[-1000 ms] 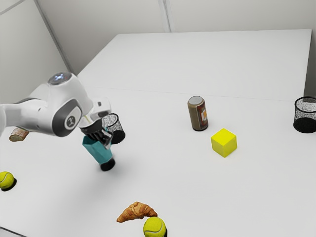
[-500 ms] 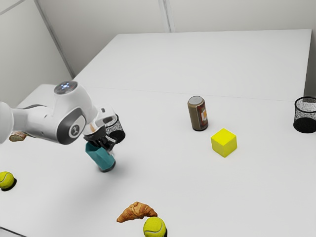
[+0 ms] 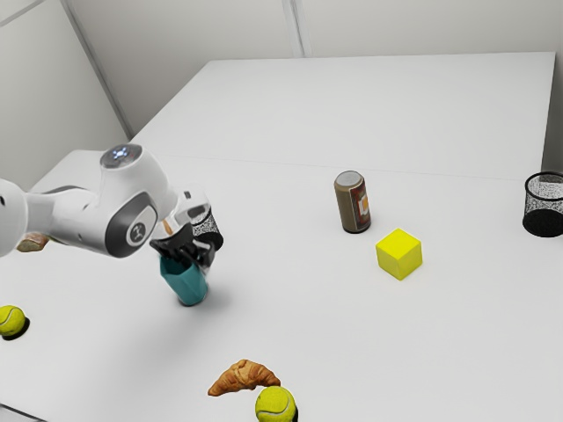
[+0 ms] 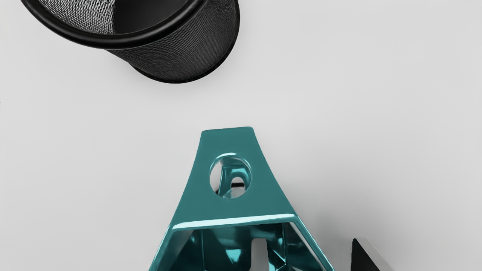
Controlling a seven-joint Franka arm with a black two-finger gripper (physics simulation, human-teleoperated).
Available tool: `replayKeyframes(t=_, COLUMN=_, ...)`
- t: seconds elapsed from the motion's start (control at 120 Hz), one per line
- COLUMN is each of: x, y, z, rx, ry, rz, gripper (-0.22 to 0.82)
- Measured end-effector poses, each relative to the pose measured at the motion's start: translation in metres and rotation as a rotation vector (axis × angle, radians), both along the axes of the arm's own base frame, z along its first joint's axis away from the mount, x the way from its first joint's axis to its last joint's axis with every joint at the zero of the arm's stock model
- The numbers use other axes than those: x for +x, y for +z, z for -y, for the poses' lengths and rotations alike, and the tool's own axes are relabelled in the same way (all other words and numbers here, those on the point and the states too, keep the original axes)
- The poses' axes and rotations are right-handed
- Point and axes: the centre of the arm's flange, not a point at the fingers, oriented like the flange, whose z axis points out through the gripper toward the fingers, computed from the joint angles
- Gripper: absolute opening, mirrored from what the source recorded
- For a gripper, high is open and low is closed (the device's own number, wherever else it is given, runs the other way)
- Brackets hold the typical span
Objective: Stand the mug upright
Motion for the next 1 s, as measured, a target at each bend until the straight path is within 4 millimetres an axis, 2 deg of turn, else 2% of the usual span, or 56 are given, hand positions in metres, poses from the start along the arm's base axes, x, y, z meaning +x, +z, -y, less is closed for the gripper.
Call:
replayKeyframes(t=0.125, x=0.003, y=0.017, z=0.002, rx=0.002, ry=-0.001, rz=0.031, gripper=0.29)
replayKeyframes(t=0.275, x=0.020, y=0.055, z=0.003, rx=-0.002, ry=0.010, rz=0.050, gripper=0.42)
replayKeyframes(t=0.408, x=0.033, y=0.086, z=0.004, rx=-0.009, ry=0.023, rz=0.020, gripper=0.50)
replayKeyframes(t=0.642, x=0.052, y=0.141, z=0.011, rx=-0.043, ry=0.041, rz=-0.055, gripper=0.55)
replayKeyframes(t=1.0, x=0.072, y=0.219, z=0.019, rx=-0.067, ry=0.037, rz=-0.127, gripper=0.58)
